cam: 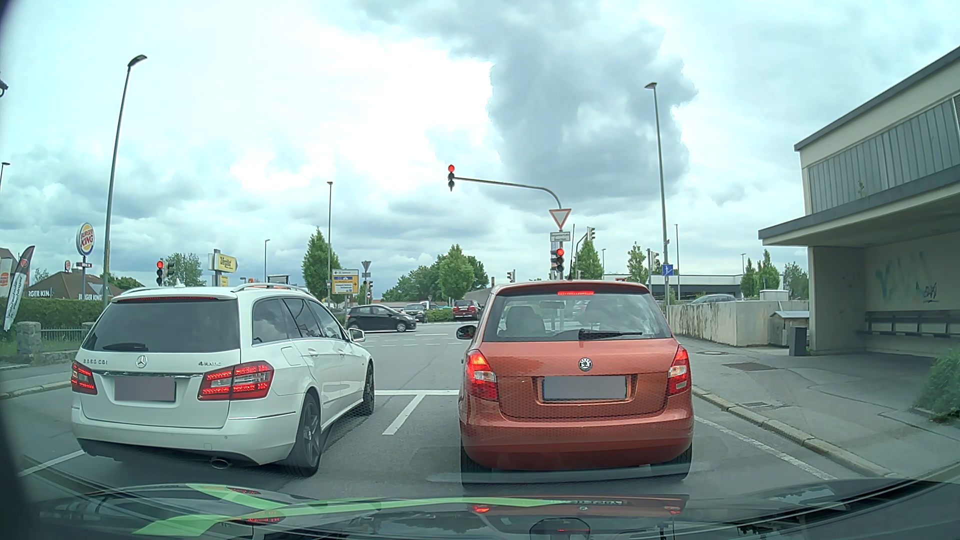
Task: Follow the waypoints while adhering to traffic rules and regulations
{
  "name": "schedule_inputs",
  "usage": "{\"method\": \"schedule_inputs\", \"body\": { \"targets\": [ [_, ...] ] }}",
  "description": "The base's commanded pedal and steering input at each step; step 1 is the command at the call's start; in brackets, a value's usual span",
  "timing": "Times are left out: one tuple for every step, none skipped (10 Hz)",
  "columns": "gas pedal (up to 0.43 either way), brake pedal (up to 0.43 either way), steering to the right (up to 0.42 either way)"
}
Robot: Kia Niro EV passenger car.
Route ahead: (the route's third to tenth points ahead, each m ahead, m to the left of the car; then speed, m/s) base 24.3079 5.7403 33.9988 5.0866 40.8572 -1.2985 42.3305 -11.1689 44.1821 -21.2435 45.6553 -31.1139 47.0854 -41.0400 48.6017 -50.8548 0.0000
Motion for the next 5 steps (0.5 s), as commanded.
{"method": "schedule_inputs", "body": {
  "targets": [
    [0.0,0.244,-0.002],
    [0.0,0.244,-0.002],
    [0.0,0.244,-0.002],
    [0.0,0.244,-0.002],
    [0.0,0.244,-0.002]
  ]
}}
